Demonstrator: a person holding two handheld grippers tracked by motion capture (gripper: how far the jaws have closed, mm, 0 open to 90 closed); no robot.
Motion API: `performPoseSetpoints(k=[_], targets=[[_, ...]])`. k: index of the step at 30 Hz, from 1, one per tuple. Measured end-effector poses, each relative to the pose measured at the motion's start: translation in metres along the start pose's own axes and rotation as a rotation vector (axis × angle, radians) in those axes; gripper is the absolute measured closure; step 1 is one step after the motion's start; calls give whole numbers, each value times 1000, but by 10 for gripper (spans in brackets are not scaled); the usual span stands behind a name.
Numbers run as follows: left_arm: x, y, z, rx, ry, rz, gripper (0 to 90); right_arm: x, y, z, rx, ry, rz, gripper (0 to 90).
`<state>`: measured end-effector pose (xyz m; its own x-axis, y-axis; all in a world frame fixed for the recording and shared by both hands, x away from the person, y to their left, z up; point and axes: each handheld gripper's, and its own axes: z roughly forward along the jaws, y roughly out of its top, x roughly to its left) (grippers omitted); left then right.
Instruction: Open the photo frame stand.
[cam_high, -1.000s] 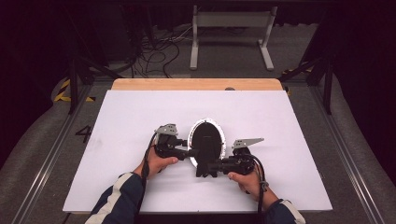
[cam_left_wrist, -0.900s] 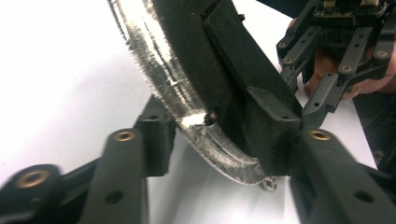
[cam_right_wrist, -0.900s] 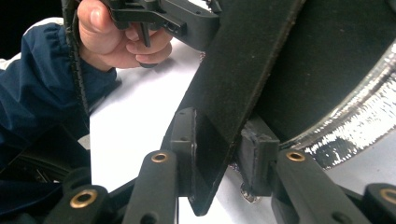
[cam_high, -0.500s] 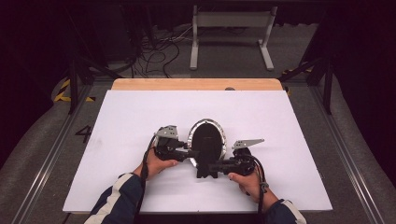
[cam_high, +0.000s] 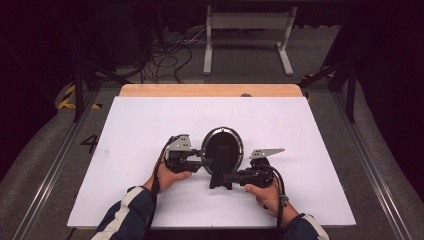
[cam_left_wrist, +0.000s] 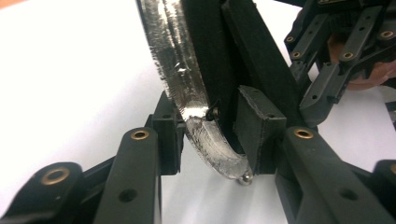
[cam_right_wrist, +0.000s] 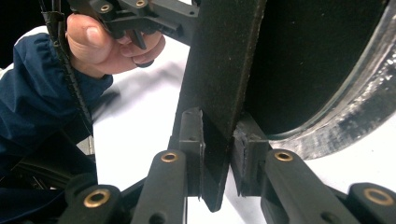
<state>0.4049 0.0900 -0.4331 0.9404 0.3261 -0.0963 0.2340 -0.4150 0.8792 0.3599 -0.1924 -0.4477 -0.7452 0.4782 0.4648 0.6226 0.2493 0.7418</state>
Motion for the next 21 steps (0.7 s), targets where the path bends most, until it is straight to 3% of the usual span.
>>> performPoseSetpoints(k=[14,18,21], targets=[[-7,5,-5,-8,132,98,677,8,4,0,1,-1,-37,773],[-6,4,-5,-10,155,104,690,10,4,0,4,3,-41,769],[-6,4,-5,-14,151,101,690,11,4,1,7,-2,-43,770]])
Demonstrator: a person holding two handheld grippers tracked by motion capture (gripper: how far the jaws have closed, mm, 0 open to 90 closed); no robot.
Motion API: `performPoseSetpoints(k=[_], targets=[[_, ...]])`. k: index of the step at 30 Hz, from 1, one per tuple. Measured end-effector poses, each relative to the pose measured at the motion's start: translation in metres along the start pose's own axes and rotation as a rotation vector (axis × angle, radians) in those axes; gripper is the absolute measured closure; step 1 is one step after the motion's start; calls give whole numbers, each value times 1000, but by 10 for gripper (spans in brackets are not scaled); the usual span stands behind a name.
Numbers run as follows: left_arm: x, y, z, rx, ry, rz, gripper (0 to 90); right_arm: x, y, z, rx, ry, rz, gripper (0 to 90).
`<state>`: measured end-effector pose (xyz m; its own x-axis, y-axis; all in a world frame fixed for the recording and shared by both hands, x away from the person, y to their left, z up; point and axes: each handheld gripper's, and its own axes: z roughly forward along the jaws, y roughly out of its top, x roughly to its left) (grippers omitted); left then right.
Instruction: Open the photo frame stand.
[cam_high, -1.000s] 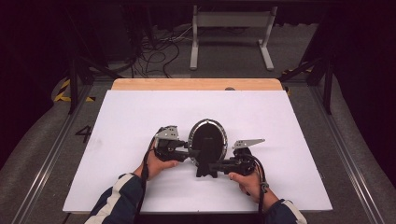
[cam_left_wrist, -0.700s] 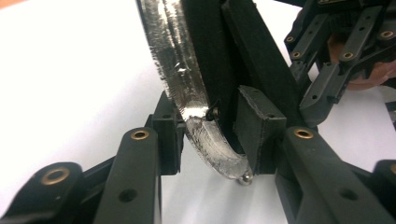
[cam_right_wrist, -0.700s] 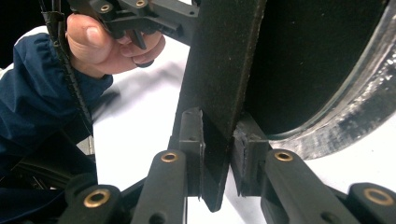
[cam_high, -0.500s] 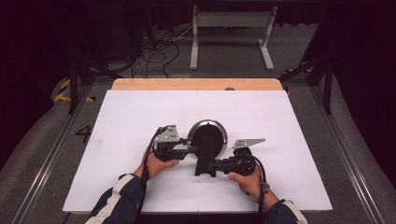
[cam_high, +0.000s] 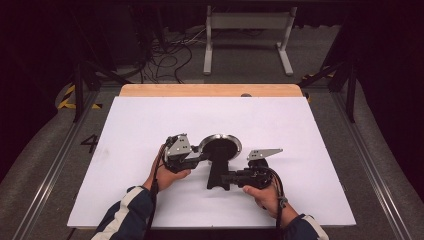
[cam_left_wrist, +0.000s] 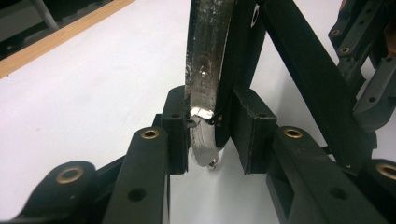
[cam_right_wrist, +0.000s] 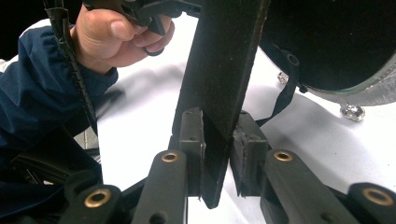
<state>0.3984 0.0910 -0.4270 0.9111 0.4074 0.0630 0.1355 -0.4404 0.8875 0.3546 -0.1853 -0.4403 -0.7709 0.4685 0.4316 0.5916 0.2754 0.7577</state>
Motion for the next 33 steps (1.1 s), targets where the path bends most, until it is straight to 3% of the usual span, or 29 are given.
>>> performPoseSetpoints(k=[7,12,19,22,33], targets=[[1,-3,3,-2,-1,-14,661,0,0,1,-2,5,-2,771],[0,-11,18,91,-27,-7,624,3,-1,3,20,6,-18,784],[-3,-12,21,113,9,21,644,3,-1,3,22,4,-20,785],[-6,-10,24,122,65,46,646,3,-1,3,29,-9,-21,782],[-5,-10,29,132,120,71,657,0,-2,5,41,-42,-24,782]])
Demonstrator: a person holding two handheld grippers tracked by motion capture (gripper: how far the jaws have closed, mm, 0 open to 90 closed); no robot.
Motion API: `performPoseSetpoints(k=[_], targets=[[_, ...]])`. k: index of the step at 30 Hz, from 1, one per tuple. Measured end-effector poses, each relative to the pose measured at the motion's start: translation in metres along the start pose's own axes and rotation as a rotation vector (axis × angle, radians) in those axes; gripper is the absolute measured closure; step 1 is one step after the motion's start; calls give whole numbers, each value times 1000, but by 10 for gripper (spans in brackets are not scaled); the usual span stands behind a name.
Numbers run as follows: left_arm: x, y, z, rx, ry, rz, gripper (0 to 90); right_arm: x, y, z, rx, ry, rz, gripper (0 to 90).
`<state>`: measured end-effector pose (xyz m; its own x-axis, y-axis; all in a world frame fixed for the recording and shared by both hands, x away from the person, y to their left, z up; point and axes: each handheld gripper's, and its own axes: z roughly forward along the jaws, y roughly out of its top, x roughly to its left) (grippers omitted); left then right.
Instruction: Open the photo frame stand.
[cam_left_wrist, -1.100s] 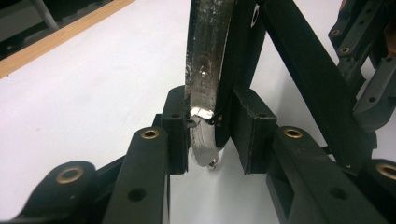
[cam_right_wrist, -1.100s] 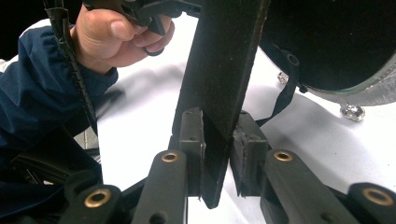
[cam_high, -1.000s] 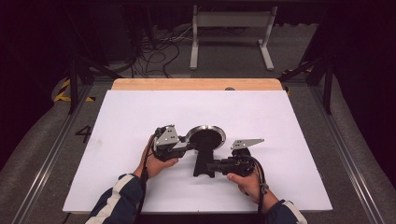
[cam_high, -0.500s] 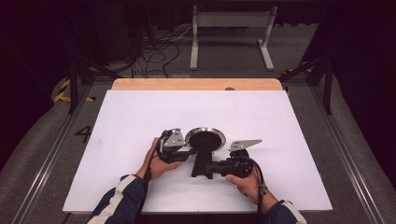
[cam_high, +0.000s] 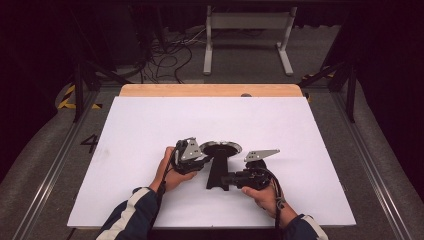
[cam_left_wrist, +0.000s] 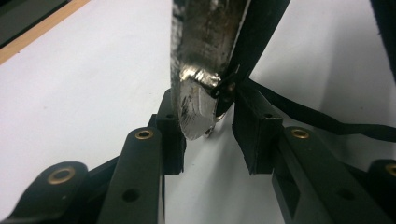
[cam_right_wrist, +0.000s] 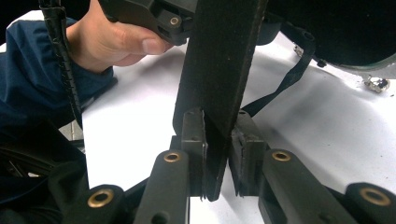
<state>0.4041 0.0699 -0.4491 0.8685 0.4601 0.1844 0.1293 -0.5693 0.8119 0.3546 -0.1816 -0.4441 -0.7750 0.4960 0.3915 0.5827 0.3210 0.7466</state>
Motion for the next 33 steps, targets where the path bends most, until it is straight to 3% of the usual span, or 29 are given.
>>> performPoseSetpoints(k=[15,33], targets=[[0,-1,5,26,47,10,684,0,-3,5,24,-66,-27,778],[3,-3,1,24,38,3,681,-2,-4,4,27,-84,-45,770]])
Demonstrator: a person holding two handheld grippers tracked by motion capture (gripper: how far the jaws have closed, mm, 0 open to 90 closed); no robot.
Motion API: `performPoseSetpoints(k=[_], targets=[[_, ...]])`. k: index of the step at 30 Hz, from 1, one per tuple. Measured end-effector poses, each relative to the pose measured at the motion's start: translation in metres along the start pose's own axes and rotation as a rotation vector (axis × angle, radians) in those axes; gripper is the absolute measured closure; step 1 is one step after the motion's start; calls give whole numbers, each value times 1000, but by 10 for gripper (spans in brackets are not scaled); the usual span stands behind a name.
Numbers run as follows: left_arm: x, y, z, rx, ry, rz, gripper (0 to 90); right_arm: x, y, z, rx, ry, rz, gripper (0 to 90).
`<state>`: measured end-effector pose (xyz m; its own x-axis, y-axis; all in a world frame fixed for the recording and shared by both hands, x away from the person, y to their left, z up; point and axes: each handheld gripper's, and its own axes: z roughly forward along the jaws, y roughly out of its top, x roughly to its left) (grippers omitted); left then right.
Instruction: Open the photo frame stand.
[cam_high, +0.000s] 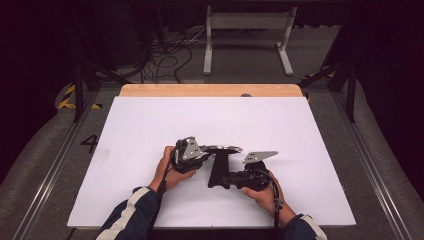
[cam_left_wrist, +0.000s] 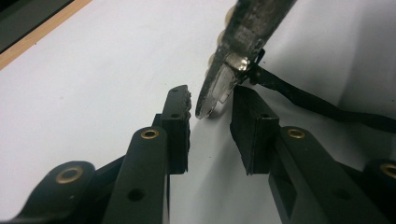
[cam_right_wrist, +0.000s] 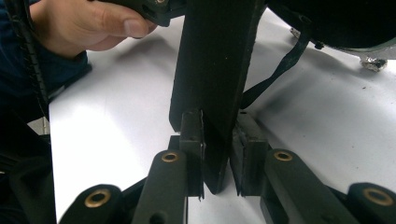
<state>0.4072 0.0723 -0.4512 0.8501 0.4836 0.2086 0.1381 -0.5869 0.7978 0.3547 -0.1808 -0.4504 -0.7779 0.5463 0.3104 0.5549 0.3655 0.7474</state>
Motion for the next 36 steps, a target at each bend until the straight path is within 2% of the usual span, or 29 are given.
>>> performPoseSetpoints(k=[4,8,12,14,16,19,25,29,33,36], targets=[[1,-1,-3,-3,6,-10,654,1,0,-1,2,-9,-9,768],[5,-3,-8,5,17,-17,603,6,0,-3,-2,-55,-48,771],[9,-5,-15,-7,8,-29,585,6,0,-6,-9,-67,-61,787],[9,-5,-18,-6,6,-18,571,6,0,-9,-19,-72,-62,799],[9,-4,-22,10,15,12,543,5,1,-13,-34,-78,-64,808],[9,-5,-30,4,7,27,539,6,2,-19,-43,-88,-67,841],[11,-9,-49,-11,-23,35,534,11,3,-31,-68,-126,-97,861],[11,-14,-58,-9,-42,32,486,16,4,-37,-87,-152,-131,866],[9,-26,-71,-3,-58,8,436,20,7,-42,-109,-177,-161,885],[9,-38,-81,-14,-80,-43,407,26,7,-42,-112,-197,-177,897]])
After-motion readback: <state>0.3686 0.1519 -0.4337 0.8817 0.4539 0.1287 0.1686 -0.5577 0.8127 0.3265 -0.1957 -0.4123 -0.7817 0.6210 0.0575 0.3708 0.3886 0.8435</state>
